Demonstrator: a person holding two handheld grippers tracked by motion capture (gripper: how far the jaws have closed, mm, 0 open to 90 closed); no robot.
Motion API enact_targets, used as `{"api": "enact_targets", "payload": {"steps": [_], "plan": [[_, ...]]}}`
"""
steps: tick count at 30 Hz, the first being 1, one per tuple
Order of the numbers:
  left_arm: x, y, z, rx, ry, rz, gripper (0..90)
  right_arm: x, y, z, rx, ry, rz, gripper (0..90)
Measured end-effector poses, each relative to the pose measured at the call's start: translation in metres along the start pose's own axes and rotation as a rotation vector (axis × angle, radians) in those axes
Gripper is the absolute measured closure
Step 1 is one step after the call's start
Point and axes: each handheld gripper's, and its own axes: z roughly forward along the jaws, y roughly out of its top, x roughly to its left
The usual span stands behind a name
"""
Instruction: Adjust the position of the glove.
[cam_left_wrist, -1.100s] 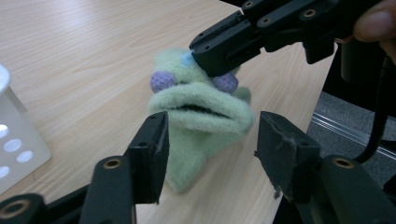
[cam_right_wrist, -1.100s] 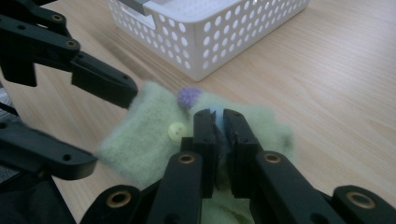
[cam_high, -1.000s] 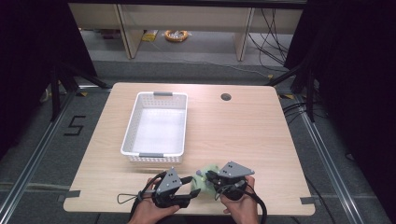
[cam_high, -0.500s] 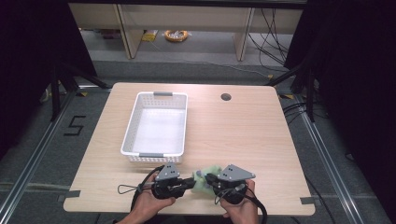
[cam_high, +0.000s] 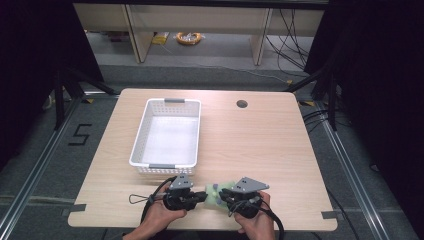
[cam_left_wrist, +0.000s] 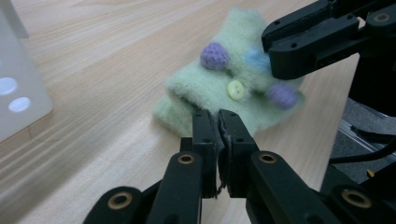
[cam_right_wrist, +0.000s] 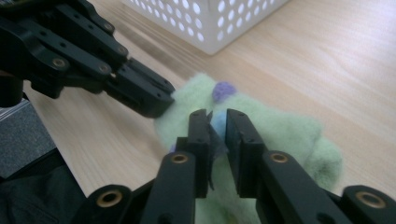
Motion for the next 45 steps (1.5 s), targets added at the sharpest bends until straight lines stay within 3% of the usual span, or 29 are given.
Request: {"api": "enact_targets", "payload": {"steps": [3,7,8,9,14,18,22,24,26,29,30,32,33,39,42,45], "plan": [[0.004,0.000,0.000,0.011,-0.001,0.024,85.1,-0.005,-0.002,0.001,0.005,-0.001,0.034,71.7],[0.004,-0.001,0.002,0.013,0.001,0.012,84.0,-0.012,0.000,-0.005,-0.009,-0.023,0.046,65.4],[0.004,-0.001,0.002,0.013,0.000,0.011,83.7,-0.013,0.001,-0.008,-0.010,-0.020,0.073,64.3],[0.004,-0.002,0.002,0.015,-0.001,0.011,83.3,-0.019,0.001,-0.012,-0.029,-0.034,0.053,63.4],[0.004,-0.002,0.001,0.020,0.007,0.011,82.2,-0.032,-0.001,-0.023,-0.046,-0.059,0.070,61.6],[0.006,-0.002,0.002,0.015,-0.002,0.003,78.5,-0.036,-0.005,-0.023,-0.010,-0.068,0.082,59.6],[0.009,-0.001,0.002,0.009,0.011,-0.033,65.4,-0.039,-0.008,-0.017,0.000,-0.071,0.114,47.2],[0.010,0.000,0.002,0.012,0.005,-0.053,59.0,-0.041,-0.010,-0.014,0.017,-0.085,0.123,46.4],[0.009,0.000,0.002,0.009,0.010,-0.055,57.1,-0.041,-0.011,-0.012,0.012,-0.046,0.184,45.6],[0.006,0.001,0.003,0.008,0.003,-0.074,50.8,-0.042,-0.011,-0.009,0.019,-0.045,0.198,44.4],[0.005,0.002,0.004,0.003,0.002,-0.085,49.9,-0.041,-0.011,-0.007,0.023,-0.045,0.222,44.4],[0.006,0.002,0.006,0.007,0.000,-0.100,47.5,-0.045,-0.012,-0.004,0.037,-0.043,0.221,44.4],[0.007,0.003,0.006,0.020,-0.015,-0.108,46.9,-0.045,-0.014,-0.002,0.051,-0.030,0.257,44.3],[0.013,0.004,0.014,0.024,-0.024,-0.168,44.8,-0.049,-0.018,0.004,0.071,-0.010,0.268,44.2],[0.015,0.004,0.015,0.037,-0.021,-0.184,44.5,-0.052,-0.020,0.007,0.076,0.012,0.299,44.2],[0.016,0.002,0.018,0.053,-0.046,-0.205,45.0,-0.053,-0.021,0.010,0.080,0.005,0.311,44.4]]}}
